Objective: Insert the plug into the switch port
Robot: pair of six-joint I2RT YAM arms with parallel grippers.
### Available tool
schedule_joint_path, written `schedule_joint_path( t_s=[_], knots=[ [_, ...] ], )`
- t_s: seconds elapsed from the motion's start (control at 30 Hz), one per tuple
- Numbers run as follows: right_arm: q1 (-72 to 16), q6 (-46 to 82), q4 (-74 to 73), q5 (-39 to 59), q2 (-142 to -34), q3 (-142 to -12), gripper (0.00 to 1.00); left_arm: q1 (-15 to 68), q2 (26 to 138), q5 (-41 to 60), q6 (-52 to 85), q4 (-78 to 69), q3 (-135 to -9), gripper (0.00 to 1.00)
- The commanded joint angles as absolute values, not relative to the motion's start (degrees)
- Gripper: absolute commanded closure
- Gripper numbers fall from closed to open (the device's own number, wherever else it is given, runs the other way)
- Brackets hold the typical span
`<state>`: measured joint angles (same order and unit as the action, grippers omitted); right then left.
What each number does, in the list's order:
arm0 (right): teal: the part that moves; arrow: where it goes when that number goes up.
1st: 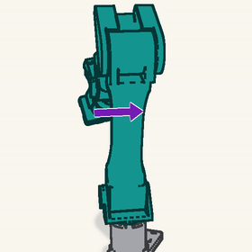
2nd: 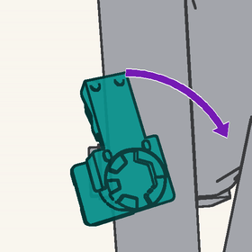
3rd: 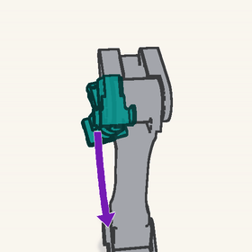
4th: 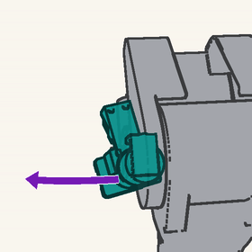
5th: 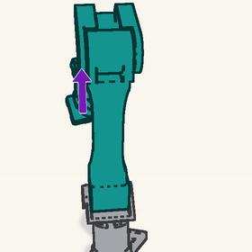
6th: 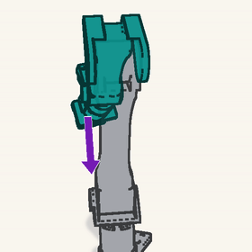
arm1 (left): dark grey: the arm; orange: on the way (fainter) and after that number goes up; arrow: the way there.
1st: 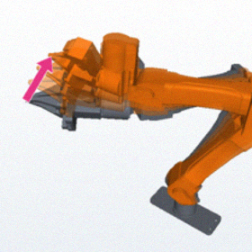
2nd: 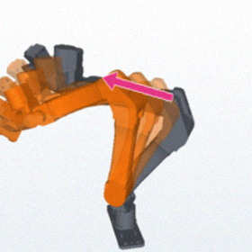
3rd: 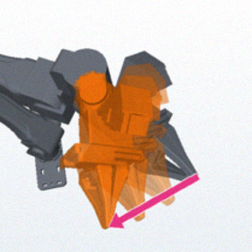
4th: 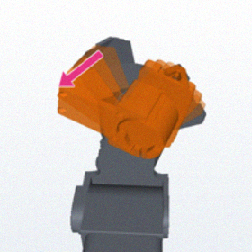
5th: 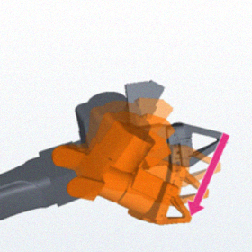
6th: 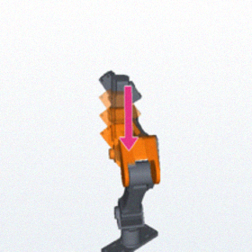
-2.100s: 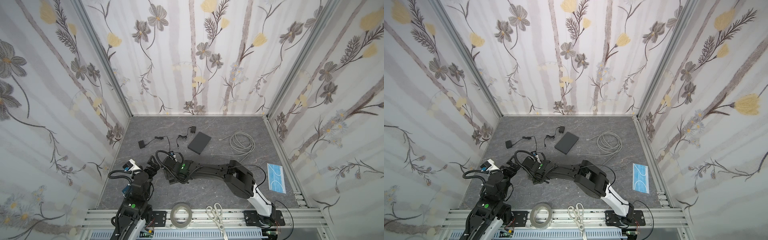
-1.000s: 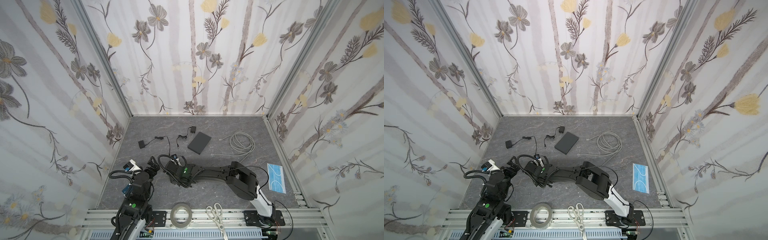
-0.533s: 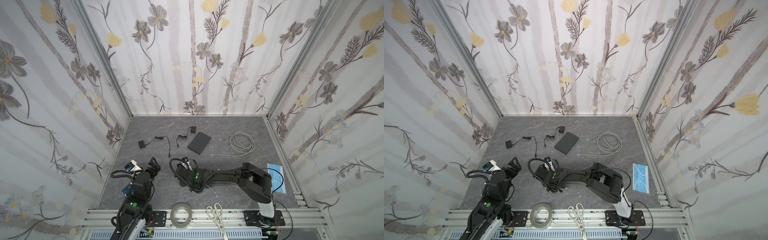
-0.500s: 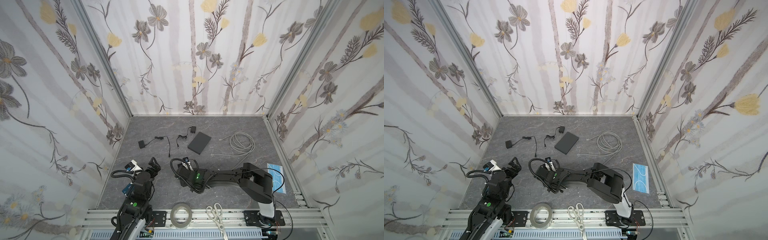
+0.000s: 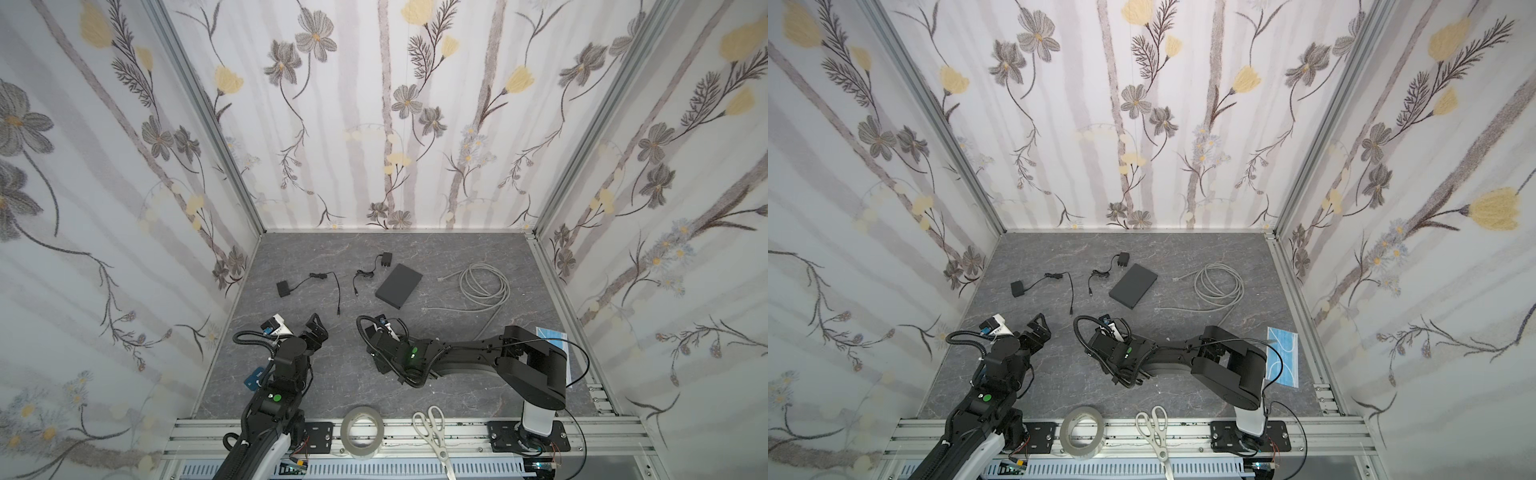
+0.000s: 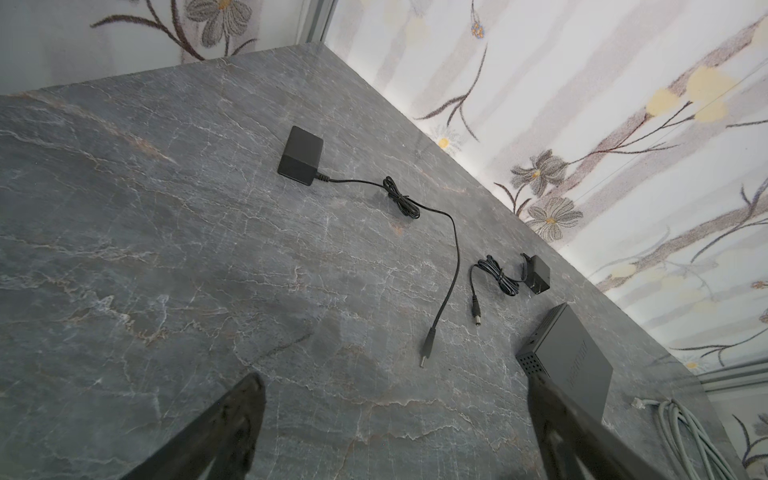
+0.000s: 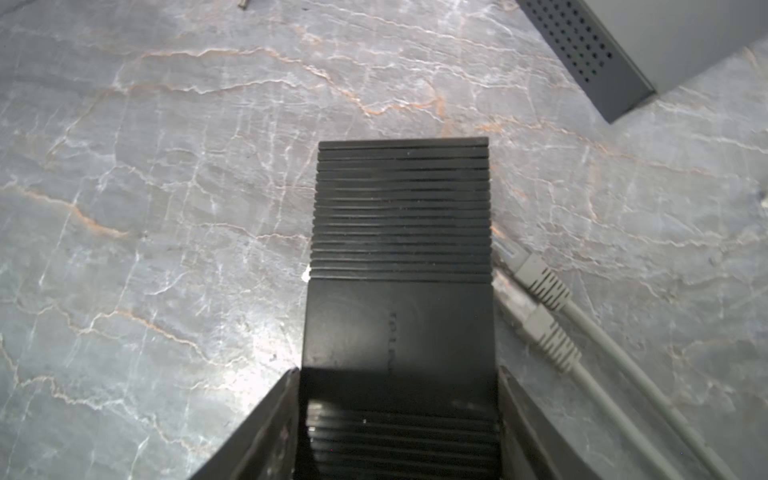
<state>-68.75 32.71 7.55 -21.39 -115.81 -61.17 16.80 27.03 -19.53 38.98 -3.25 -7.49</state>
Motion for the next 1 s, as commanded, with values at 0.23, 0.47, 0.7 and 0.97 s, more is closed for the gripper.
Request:
schedule_joint_path(
  t_s=[0.23,0.47,0.7,0.97],
  knots=[
    [-65.9,20.2,11.7,-12.7,-111.3,-64.9,0.14,16.7,31.5,-18.9,37.9,-8.8,-9.0,0.00],
    [-63.0,14.8,13.4,-8.2,-118.7,-78.7,0.16,16.7,30.5,-19.4,38.4,-7.8,-8.9,0.00],
    [-59.7,14.2,15.3,-1.3,-128.7,-91.7,0.30,16.7,30.1,-18.7,39.4,-7.8,-8.7,0.00],
    [-58.2,20.3,15.7,3.3,-137.3,-102.5,0.44,17.2,30.1,-18.6,39.6,-7.9,-8.7,0.07]
  ],
)
